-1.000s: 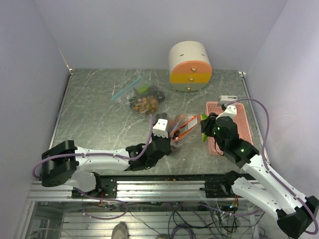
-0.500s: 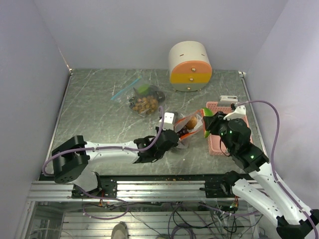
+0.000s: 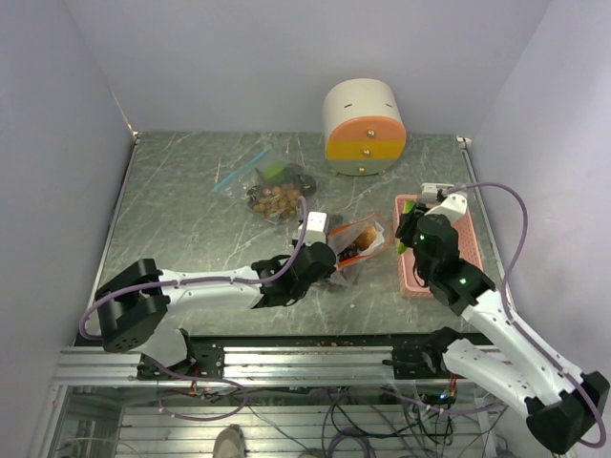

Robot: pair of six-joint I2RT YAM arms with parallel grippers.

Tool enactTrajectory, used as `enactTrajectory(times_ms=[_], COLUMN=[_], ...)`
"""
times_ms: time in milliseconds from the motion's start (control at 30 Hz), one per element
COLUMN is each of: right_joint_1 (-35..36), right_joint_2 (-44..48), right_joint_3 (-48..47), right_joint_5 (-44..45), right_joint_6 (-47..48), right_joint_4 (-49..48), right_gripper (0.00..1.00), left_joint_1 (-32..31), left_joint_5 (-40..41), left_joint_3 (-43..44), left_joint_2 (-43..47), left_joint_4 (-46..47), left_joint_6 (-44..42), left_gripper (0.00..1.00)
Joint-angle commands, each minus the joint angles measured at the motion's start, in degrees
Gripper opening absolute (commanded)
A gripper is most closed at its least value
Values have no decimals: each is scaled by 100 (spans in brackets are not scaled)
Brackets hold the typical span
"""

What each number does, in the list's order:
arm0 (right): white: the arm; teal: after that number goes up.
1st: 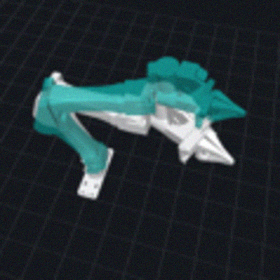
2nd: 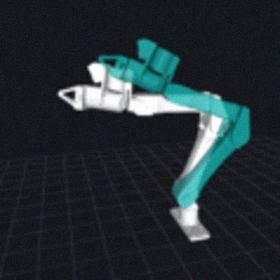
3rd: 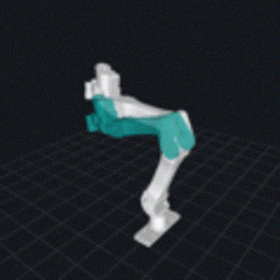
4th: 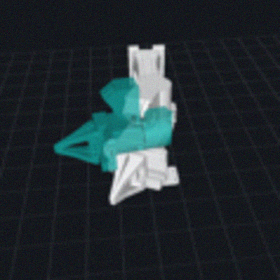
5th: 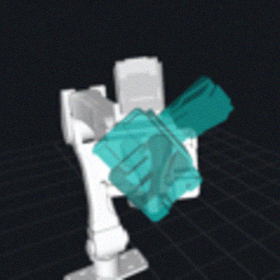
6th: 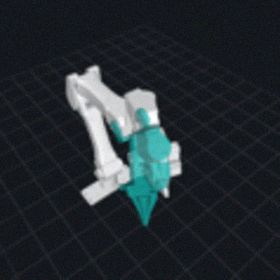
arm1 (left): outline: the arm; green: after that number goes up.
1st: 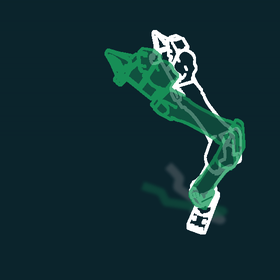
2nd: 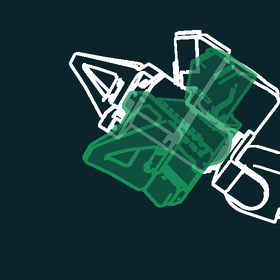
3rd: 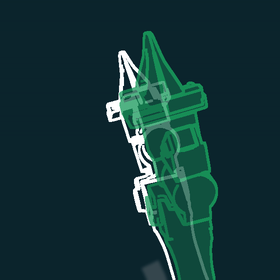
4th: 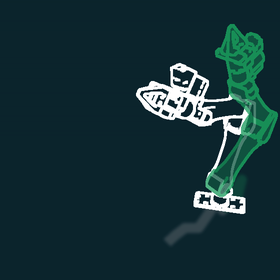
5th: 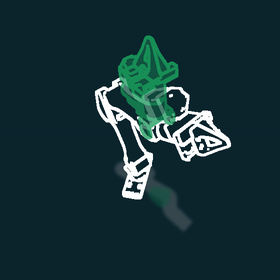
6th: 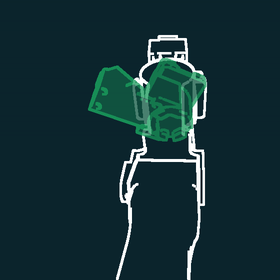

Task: Open the zip-top bag and remove the fake food
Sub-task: Place the fake fruit in the bin.

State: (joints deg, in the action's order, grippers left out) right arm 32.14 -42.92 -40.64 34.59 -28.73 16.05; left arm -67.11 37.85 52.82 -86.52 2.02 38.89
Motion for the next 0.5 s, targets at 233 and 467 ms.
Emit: enactTrajectory(times_ms=[233, 467], right_joint_1=[-894, -1284], right_joint_2=[-1056, -1345], right_joint_3=[389, 332], right_joint_5=[1283, 1113], right_joint_6=[112, 145], right_joint_4=[-770, -645], right_gripper=[3, 64], left_joint_1=[13, 5], left_joint_5=[-188, -257], left_joint_3=[-846, -800], left_joint_2=[699, 873], left_joint_4=[207, 165], left_joint_6=[356, 175], left_gripper=[8, 8])
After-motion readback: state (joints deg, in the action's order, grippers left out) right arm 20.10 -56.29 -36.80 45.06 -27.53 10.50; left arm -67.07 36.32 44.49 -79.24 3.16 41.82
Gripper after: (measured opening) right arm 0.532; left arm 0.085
